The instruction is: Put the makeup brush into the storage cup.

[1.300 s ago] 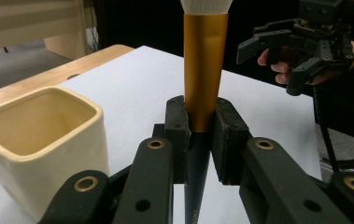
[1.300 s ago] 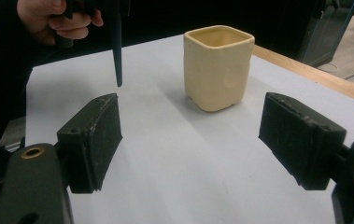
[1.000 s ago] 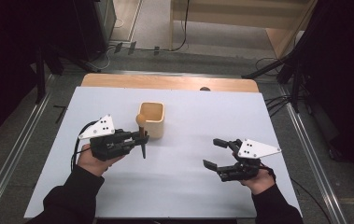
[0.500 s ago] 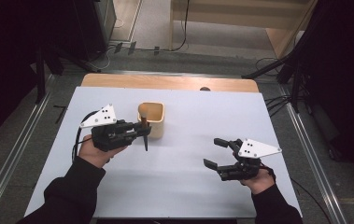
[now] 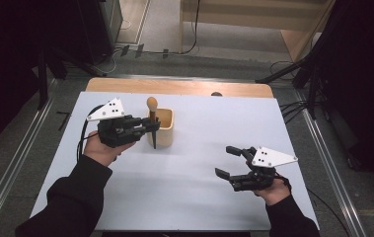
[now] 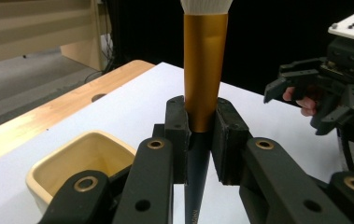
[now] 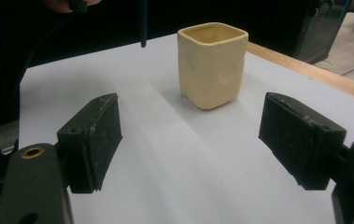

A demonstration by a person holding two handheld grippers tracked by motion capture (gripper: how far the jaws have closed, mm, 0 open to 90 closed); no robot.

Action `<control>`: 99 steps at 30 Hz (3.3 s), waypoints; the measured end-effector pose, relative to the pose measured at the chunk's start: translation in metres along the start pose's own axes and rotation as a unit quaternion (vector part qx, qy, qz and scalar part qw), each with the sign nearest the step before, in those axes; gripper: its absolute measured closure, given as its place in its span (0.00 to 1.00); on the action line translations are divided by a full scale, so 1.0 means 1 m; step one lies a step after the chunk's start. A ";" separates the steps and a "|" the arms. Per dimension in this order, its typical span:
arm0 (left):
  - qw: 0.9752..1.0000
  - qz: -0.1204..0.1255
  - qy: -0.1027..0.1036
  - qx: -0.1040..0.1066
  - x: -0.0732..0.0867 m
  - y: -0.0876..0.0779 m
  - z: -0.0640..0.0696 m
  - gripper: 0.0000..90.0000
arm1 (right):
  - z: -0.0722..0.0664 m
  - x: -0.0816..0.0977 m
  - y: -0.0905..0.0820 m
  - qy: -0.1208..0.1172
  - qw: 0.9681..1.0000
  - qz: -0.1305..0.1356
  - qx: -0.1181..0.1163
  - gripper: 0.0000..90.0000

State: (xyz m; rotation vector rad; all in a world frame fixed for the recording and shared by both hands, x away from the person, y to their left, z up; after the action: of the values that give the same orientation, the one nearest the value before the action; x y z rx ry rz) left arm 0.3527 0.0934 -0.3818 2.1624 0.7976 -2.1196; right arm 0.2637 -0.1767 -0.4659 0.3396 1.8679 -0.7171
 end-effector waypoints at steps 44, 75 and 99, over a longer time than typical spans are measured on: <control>0.998 0.020 0.004 -0.056 -0.032 0.032 -0.053 0.87 | 0.002 -0.001 -0.002 0.003 1.000 0.003 0.002 0.24; 0.998 -0.007 -0.004 -0.069 0.001 0.043 -0.061 0.87 | 0.002 -0.001 -0.002 0.002 1.000 0.004 0.000 0.24; 0.997 -0.022 -0.013 -0.072 0.029 0.046 -0.055 0.87 | 0.002 0.000 0.000 0.003 1.000 0.000 0.002 0.24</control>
State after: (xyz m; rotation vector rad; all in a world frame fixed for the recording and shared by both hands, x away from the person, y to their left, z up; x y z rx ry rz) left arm 0.4196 0.0823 -0.4197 2.0608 0.9728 -2.0343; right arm 0.2648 -0.1782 -0.4665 0.3444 1.8729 -0.7202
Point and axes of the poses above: each handheld gripper's, and its own axes: y roughly forward along the jaws, x roughly out of its underside, z roughly to its right, the point moved 7 cm from there along y, roughly forward along the jaws, and after that the axes turned 11 degrees about y, right-handed, at the moved point
